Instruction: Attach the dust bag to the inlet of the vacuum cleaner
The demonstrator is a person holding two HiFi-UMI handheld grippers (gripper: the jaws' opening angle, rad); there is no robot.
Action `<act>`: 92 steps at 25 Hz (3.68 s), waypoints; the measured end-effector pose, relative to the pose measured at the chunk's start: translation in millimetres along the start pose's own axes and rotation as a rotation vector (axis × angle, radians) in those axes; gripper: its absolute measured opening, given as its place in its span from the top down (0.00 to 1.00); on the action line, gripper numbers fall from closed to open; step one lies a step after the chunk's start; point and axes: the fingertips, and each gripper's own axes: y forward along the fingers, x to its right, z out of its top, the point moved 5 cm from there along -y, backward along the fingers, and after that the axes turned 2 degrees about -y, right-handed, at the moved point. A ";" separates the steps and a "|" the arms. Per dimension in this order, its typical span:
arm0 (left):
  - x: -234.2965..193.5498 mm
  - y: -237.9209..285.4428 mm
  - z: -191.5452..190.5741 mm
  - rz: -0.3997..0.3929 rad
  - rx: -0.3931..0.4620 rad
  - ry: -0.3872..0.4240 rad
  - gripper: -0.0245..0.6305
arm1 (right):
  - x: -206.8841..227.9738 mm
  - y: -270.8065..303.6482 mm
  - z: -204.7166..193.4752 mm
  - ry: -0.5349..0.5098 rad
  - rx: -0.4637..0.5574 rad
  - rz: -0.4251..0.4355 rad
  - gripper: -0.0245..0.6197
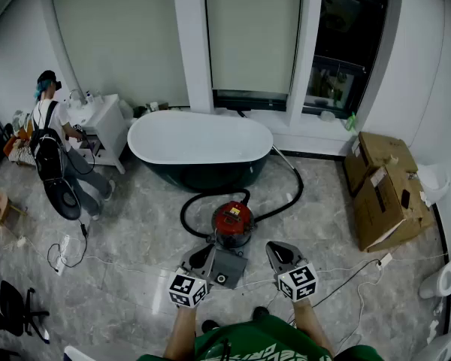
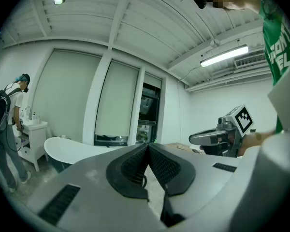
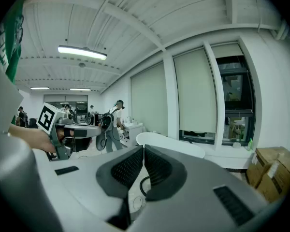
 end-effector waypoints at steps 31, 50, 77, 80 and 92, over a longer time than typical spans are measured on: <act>-62.0 -130.5 -35.6 -0.043 -0.013 -0.102 0.96 | -150.1 9.6 -15.7 0.006 -0.086 -0.043 0.93; -69.6 -156.3 -51.8 -0.062 -0.038 -0.115 0.96 | -174.9 6.2 -29.4 0.020 -0.115 -0.057 0.94; -89.9 -77.4 -23.9 -0.080 -0.053 -0.045 0.96 | -116.0 66.2 -16.4 0.039 -0.073 0.017 0.95; -94.1 -61.0 -19.3 -0.089 -0.063 -0.025 0.96 | -102.5 76.4 -14.6 0.049 -0.057 0.026 0.95; -92.3 18.5 -6.7 -0.200 -0.087 0.005 0.96 | -36.2 112.8 -19.5 0.129 0.009 0.086 0.95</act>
